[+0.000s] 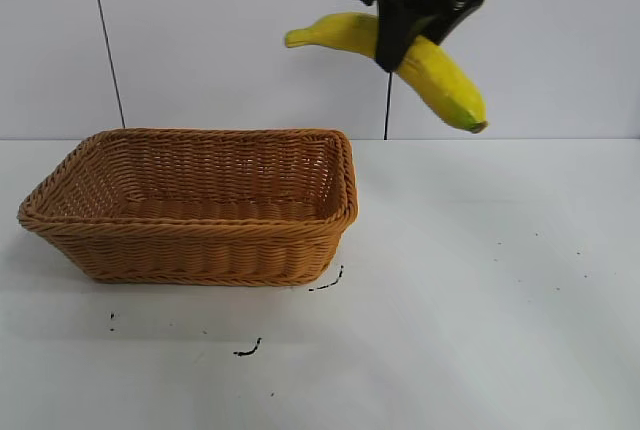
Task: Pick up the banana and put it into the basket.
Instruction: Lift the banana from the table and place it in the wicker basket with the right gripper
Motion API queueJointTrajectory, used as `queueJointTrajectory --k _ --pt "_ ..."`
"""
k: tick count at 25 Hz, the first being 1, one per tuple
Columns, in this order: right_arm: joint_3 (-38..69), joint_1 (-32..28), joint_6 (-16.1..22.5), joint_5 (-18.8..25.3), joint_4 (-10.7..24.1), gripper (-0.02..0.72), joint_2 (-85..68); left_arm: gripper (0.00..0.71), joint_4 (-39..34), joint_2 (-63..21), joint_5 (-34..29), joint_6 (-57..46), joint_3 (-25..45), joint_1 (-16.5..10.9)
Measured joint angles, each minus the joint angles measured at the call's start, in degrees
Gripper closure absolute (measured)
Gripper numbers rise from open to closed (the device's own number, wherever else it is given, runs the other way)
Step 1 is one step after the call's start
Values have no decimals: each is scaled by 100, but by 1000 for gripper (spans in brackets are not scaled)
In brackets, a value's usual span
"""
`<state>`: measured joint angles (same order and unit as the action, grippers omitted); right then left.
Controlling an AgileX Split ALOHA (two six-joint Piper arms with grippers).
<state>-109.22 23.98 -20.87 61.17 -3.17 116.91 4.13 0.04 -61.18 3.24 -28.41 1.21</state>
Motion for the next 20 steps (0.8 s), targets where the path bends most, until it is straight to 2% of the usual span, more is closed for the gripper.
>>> queueJointTrajectory --k 7,10,13,16,20 --pt "-69 1001 -577 -1030 28 399 315 20 6 0 0 0 0 0" --pt "-75 1282 -745 -1568 273 399 503 20 1 0 0 0 0 0" --pt "-75 1390 -758 -2045 638 399 730 20 1 0 0 0 0 0" --pt "-75 1384 -753 -2394 801 399 948 20 1 0 0 0 0 0" --pt "-75 1378 -753 -2675 851 399 1312 20 1 0 0 0 0 0"
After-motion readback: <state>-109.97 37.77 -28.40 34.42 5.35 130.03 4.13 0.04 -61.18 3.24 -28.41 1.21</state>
